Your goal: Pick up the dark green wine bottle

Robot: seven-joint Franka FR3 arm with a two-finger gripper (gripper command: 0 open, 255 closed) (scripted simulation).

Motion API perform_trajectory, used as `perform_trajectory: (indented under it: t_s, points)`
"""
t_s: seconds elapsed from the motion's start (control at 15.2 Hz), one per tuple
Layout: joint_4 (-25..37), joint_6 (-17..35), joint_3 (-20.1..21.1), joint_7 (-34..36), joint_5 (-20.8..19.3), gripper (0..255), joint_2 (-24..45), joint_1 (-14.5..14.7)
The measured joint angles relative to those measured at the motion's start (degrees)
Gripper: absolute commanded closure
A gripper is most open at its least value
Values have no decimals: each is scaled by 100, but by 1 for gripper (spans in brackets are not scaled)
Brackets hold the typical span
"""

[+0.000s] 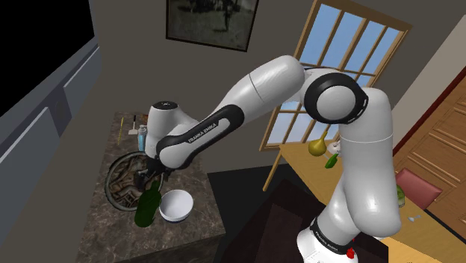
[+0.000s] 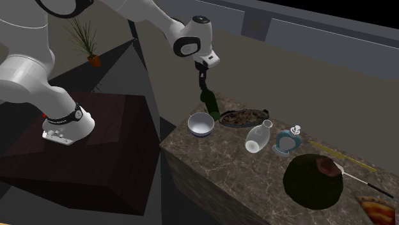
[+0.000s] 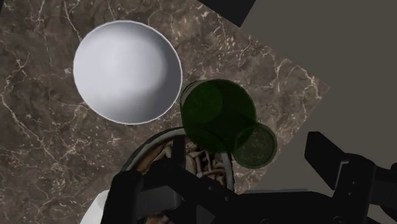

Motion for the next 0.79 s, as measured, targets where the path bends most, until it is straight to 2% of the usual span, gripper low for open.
perform_trajectory:
  t_s: [0.13, 0.2, 0.79]
  points:
    - [15, 63, -11, 8, -15, 0, 78, 13]
    - [8, 77, -12, 4, -16, 255, 85, 10]
    - [5, 93, -14, -2, -17, 255, 88, 5]
